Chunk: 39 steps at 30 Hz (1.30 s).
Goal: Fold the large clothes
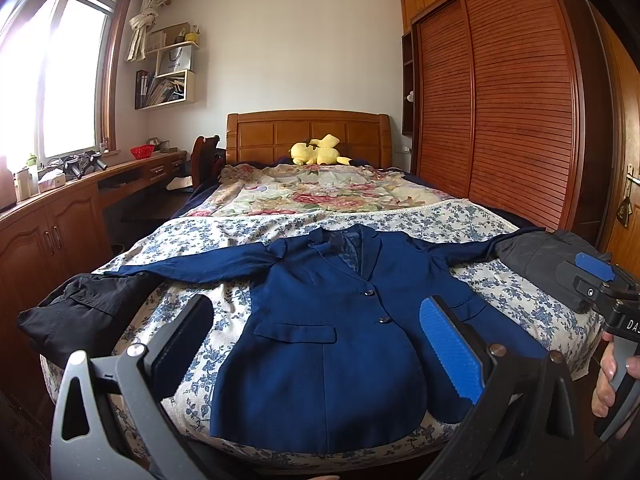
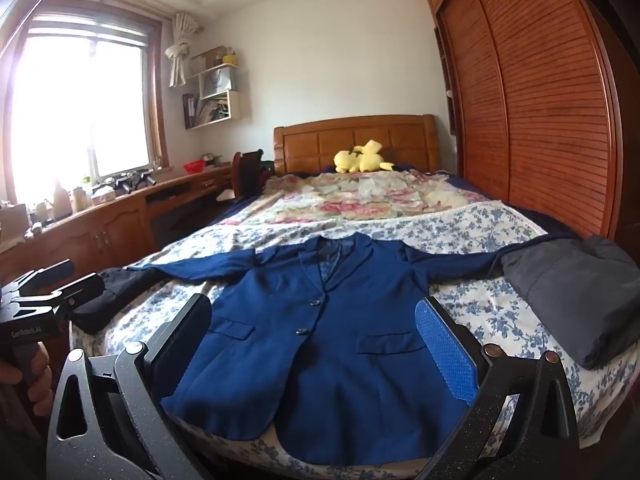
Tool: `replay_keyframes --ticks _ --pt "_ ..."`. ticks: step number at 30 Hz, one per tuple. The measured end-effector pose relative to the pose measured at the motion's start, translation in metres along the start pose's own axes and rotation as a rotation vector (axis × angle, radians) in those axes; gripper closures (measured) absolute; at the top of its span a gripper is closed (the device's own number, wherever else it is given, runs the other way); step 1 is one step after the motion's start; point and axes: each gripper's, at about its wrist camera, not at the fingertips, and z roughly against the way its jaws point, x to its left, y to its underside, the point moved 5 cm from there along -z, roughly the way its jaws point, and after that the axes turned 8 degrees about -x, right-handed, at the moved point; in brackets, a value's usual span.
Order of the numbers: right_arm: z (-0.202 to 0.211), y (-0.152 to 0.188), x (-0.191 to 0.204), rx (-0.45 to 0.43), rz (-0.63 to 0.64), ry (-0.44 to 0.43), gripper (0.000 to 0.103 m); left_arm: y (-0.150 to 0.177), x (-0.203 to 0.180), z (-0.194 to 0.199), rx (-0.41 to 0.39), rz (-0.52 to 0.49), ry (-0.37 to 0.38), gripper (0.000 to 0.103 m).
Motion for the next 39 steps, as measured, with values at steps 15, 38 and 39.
replay_keyframes --ticks 15,38,39 --pt "0.003 0.001 0.003 -0.001 0.003 0.004 0.0 -0.007 -0.008 0.011 -0.017 -0.016 0.001 0.0" --pt "0.004 0.001 0.004 -0.002 0.0 0.005 0.0 -0.008 -0.009 0.01 -0.017 -0.013 -0.006 0.0" --pt "0.004 0.001 0.003 -0.003 0.001 0.005 0.0 -0.008 -0.009 0.01 -0.017 -0.014 -0.006 0.0"
